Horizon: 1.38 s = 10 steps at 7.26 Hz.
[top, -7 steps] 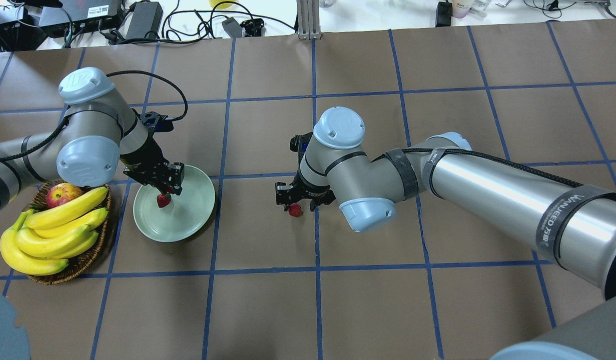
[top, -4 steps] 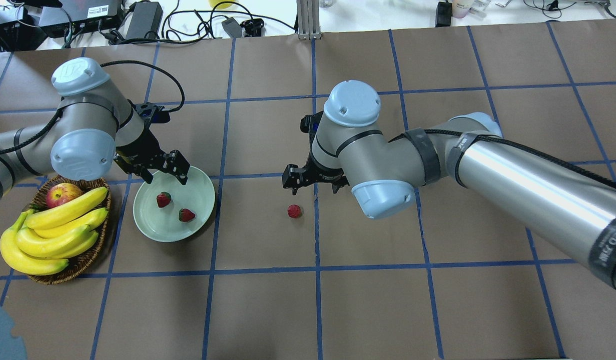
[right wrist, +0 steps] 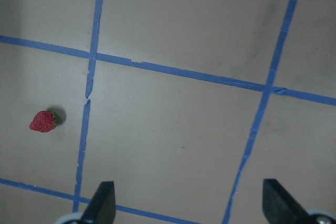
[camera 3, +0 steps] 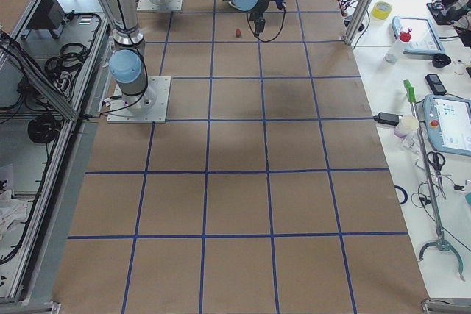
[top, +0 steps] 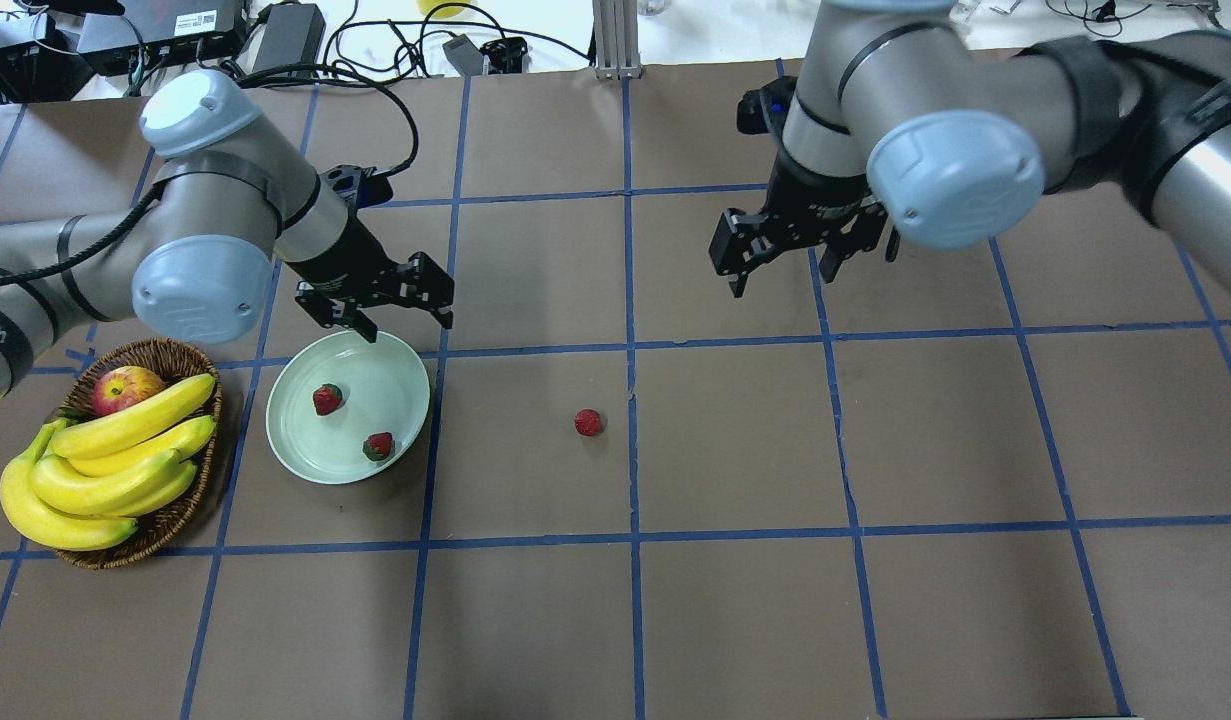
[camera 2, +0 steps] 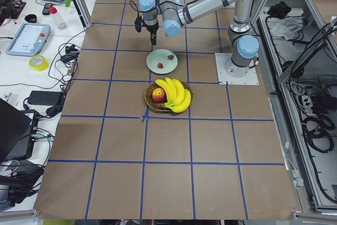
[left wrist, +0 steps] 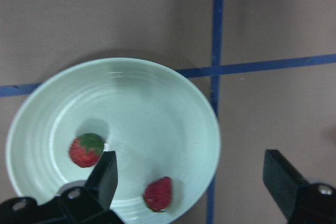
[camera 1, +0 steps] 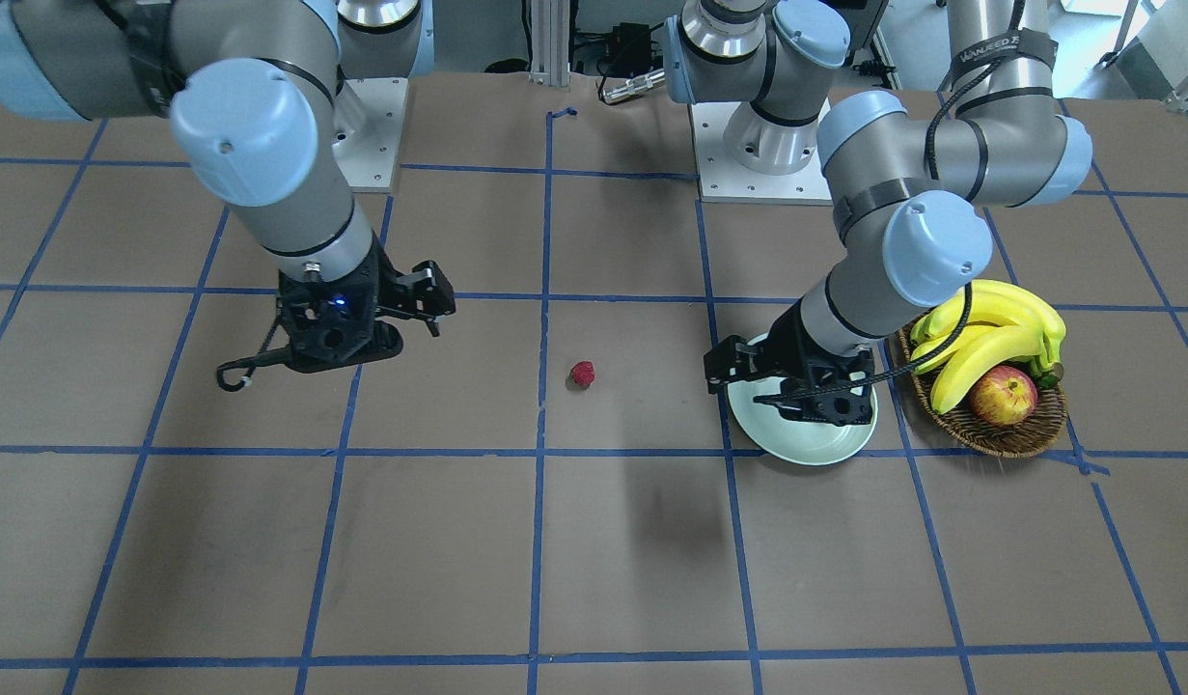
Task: Collect all strawberries into plate
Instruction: 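Reach the left gripper to the middle strawberry and grasp it while right retracts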
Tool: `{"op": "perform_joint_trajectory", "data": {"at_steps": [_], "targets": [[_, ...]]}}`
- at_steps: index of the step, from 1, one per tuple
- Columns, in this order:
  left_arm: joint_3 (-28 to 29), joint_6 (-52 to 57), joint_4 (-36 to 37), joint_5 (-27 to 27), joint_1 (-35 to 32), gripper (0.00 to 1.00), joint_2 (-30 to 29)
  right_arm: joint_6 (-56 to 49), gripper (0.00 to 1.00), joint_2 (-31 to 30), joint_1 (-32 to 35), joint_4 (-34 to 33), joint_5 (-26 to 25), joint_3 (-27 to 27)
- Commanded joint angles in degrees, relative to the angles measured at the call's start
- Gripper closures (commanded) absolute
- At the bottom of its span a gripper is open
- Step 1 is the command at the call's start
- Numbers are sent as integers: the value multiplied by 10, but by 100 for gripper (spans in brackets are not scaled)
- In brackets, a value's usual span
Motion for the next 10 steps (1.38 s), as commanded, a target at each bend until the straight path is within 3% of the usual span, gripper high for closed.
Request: {"op": "perform_joint_trajectory", "data": {"at_steps": [1,2,5,7,9,10], "targets": [[-3,-125,76,-21,-114,0,-17,-21,0,-21,-30,38,-61,-57],[-5,-150,98,-59,-151,0,-32,-21,0,-38,-45,40,-58,-61],[-71,-137,225,-59,-176,0,-82,-14,0,-69,-51,33,-55,-59],[-78,-116,230,-9,-176,0,-101,-2,0,-92,-52,42,-59,-53],[-78,-116,230,-8,-178,0,-101,2,0,-107,-50,86,-40,-61],[-78,-115,230,-11,-178,19,-101,2,0,-118,-49,103,-40,-64]]}}
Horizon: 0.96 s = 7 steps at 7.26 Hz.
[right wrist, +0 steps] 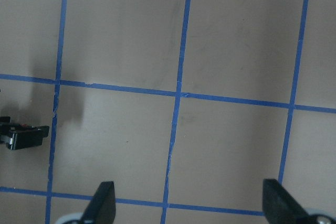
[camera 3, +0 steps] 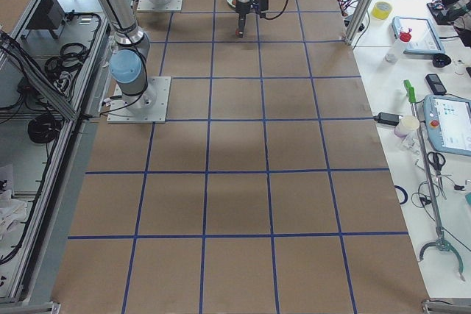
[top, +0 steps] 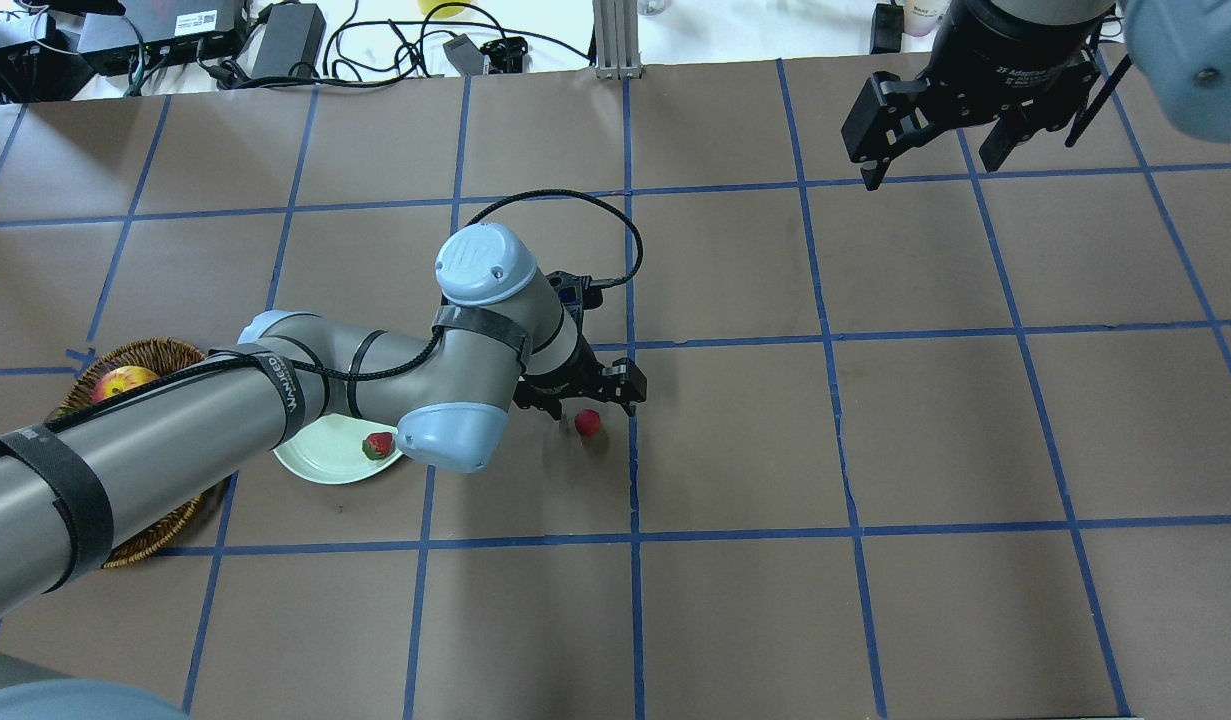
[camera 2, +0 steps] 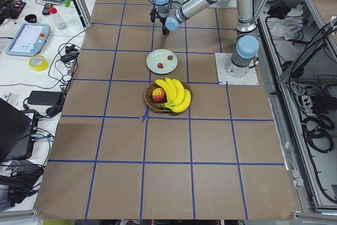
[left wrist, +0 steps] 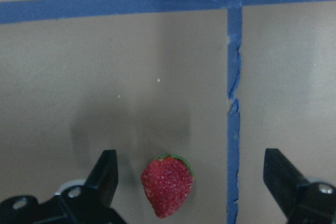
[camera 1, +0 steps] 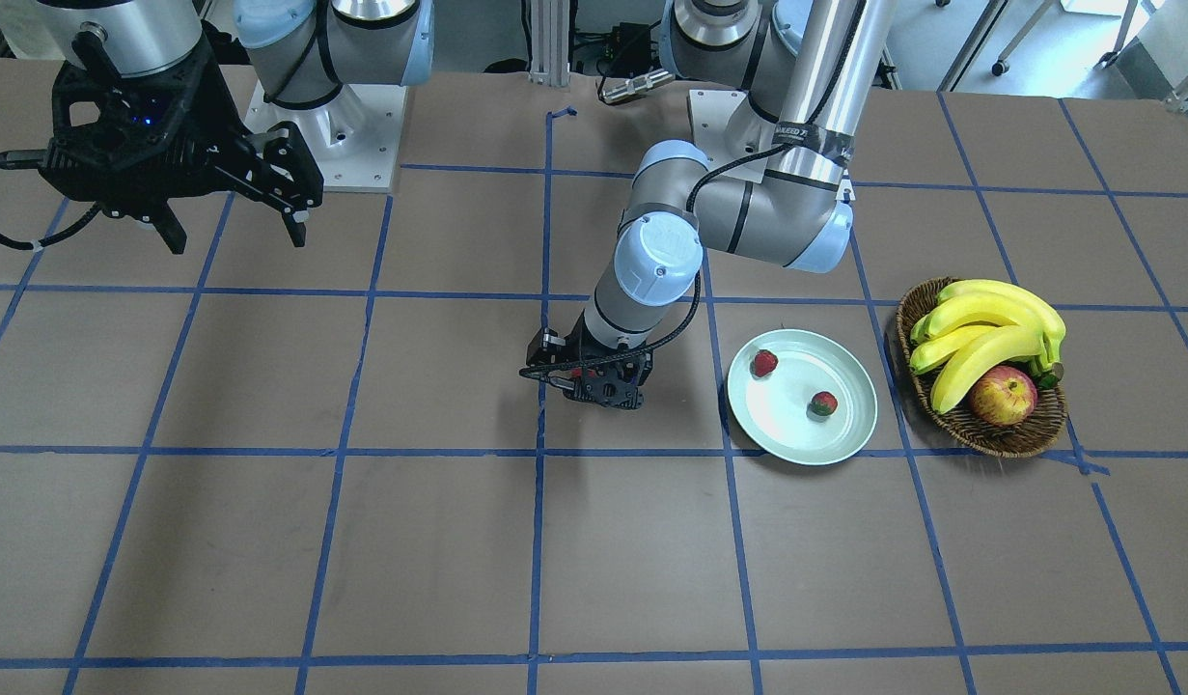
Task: Collect all strawberries into plate
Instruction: 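Reach the left gripper to the middle strawberry and grasp it while right retracts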
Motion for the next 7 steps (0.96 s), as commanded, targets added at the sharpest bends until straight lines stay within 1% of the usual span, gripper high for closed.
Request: {"op": "perform_joint_trajectory", "data": {"at_steps": [1,2,4,5,6,7], "targets": [[0,3,-1,-2,0,23,0,0,0,-19,-1,24,5,-4],[-1,2,-16,1,-1,13,10,-1,0,-19,-2,-3,3,-3],[-1,2,-30,5,-1,13,9,10,0,-18,-1,-35,4,0],[-1,2,-35,5,-1,14,9,45,0,-19,1,-35,4,0],[0,2,-35,5,-1,31,9,68,0,-19,1,-34,4,3],[2,4,-35,3,-1,70,9,69,0,-19,1,-35,4,5]]}}
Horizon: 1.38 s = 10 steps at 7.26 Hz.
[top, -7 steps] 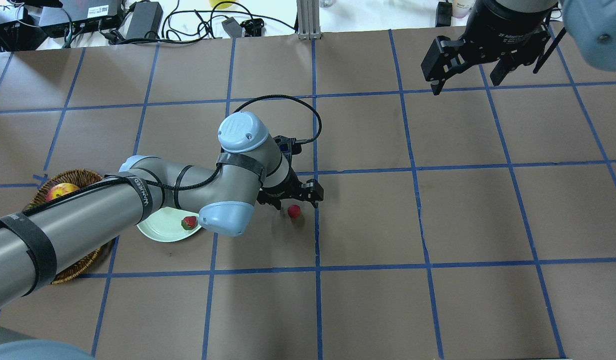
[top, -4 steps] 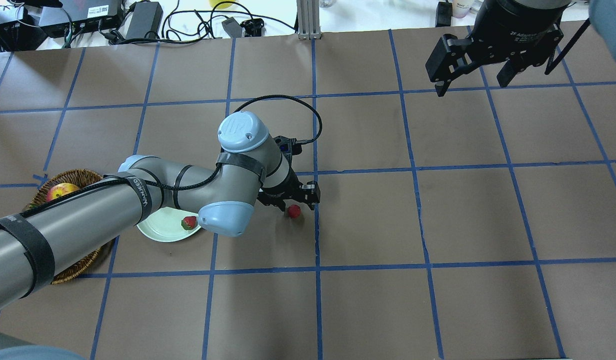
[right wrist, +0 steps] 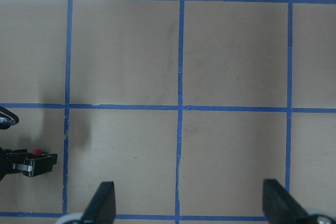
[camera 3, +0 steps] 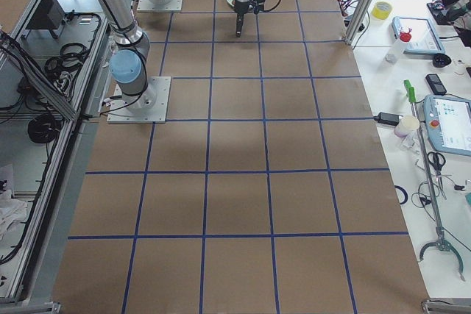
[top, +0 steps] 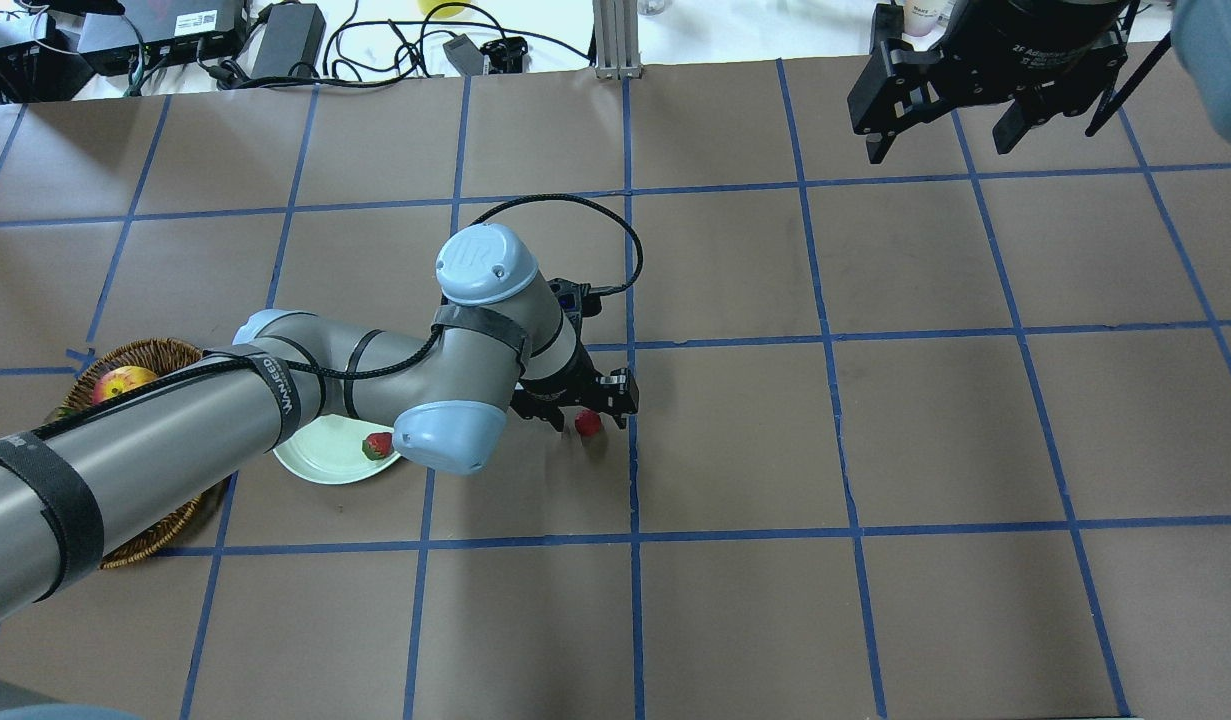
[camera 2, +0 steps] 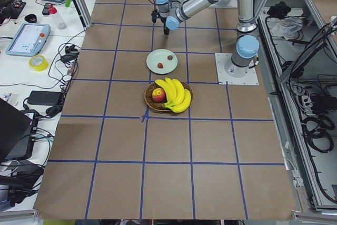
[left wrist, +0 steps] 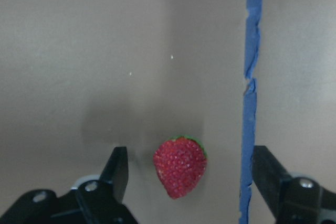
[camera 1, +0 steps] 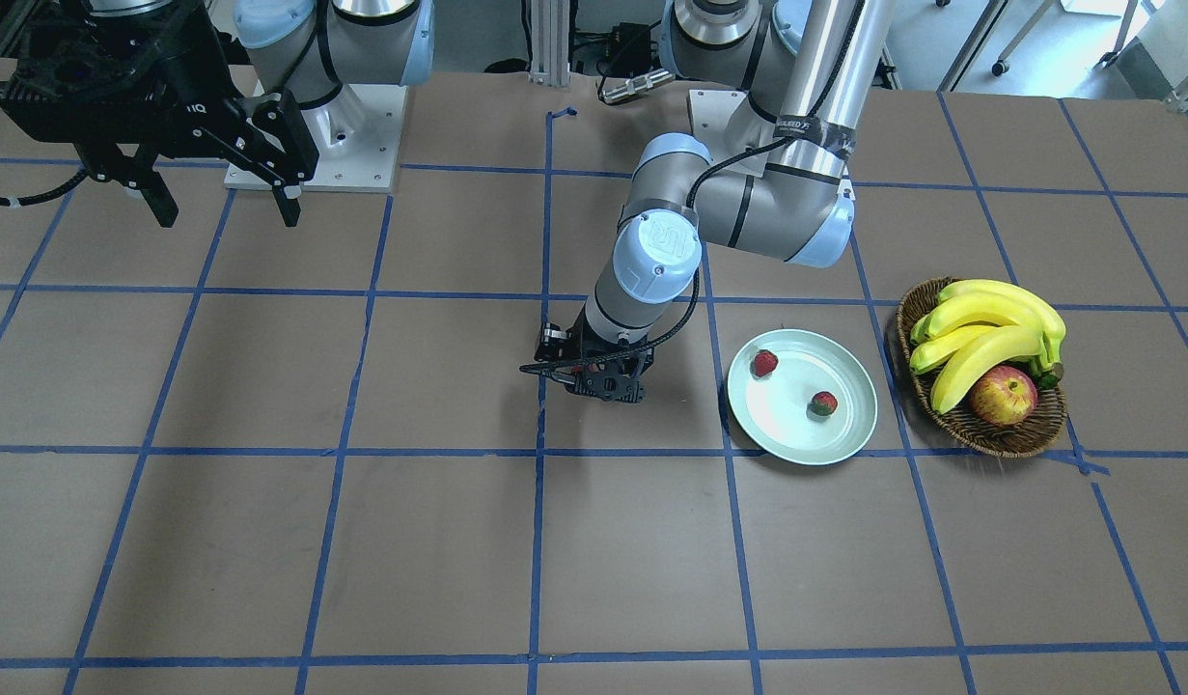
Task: Collect all strawberries into plate
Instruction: 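Reach the left gripper to the middle strawberry and grasp it while right retracts, then carry the strawberry into the plate and open the left gripper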
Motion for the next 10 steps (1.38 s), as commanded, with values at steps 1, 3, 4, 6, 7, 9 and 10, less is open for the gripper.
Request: {"op": "perform_joint_trajectory", "data": {"at_steps": [1,3,4,6,7,9,10], "targets": [[4,1,-1,-2,0,100,1,12,0,0,-1,-1,-1,3],[7,1,0,0,0,100,4,12,0,0,-1,-1,1,4],[10,1,-1,1,1,100,9,10,0,0,-1,0,0,4],[73,2,-91,48,29,100,42,10,0,0,-1,0,0,4],[138,40,-198,50,67,100,56,11,0,0,-1,-1,1,4],[150,135,-249,107,173,100,71,11,0,0,-1,-1,1,4],[146,227,-251,135,220,100,70,11,0,0,-1,-1,1,4]]}}
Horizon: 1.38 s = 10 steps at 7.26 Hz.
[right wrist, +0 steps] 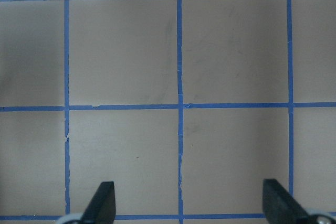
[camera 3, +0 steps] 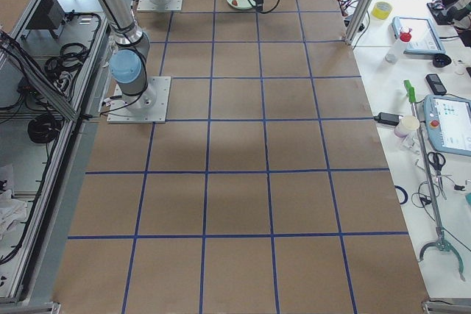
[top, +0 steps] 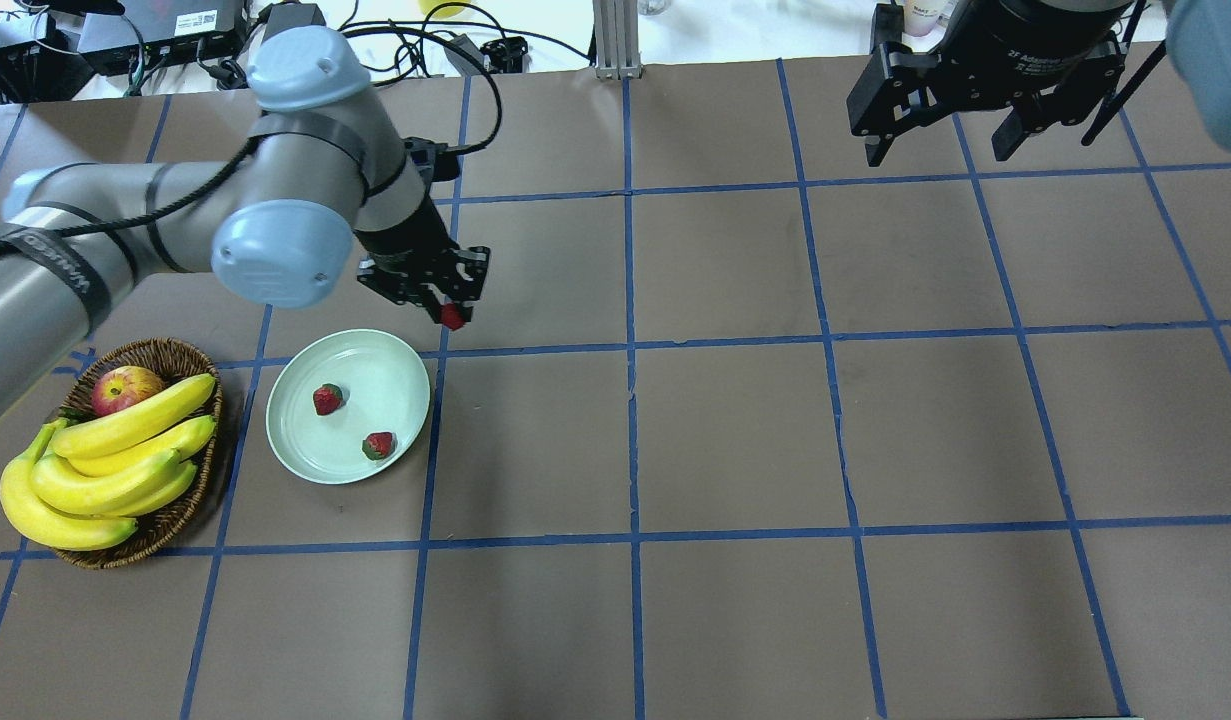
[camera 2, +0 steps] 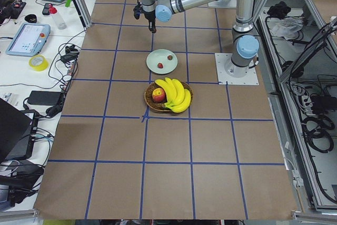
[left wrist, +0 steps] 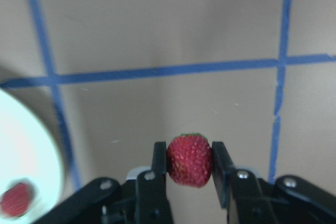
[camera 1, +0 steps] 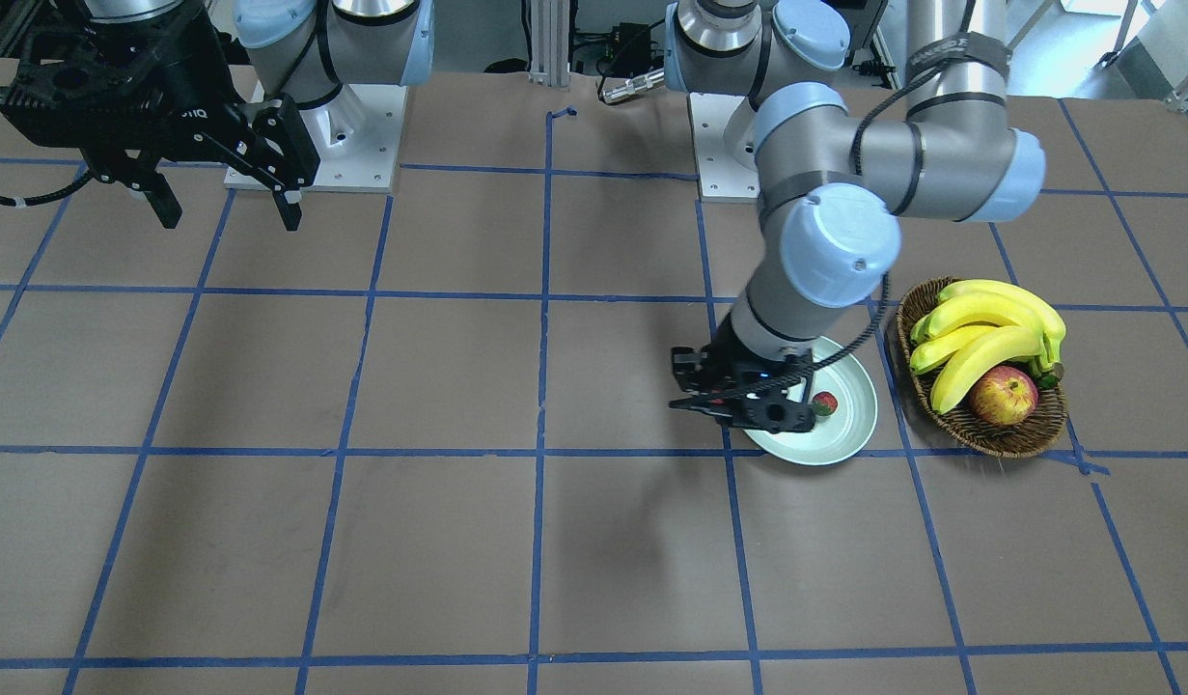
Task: Collect all strawberries into plate
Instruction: 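Carry the strawberry into the plate and open the left gripper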
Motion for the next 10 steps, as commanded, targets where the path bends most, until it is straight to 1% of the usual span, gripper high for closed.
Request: {"op": "perform_joint_trajectory", "data": {"at_steps": [1,2,3,5,6,7,8,9,10], "targets": [[-19,143,-15,42,102,100,2,0,0,0,0,0,0,0],[-60,143,-3,32,133,100,-4,1,0,0,2,0,0,0],[-90,137,39,28,134,100,-11,0,0,0,1,0,0,0],[-102,137,45,-77,134,100,-19,1,0,0,2,0,0,0],[-102,139,45,-75,135,28,-21,1,0,0,2,0,0,1],[-99,143,44,-74,135,0,-21,1,0,0,2,0,0,0],[-95,144,45,-73,135,0,-16,1,0,0,2,0,0,1],[-80,142,46,-44,135,0,-8,1,0,0,2,0,1,1],[-51,137,33,-16,132,0,2,1,0,0,2,0,0,1]]}}
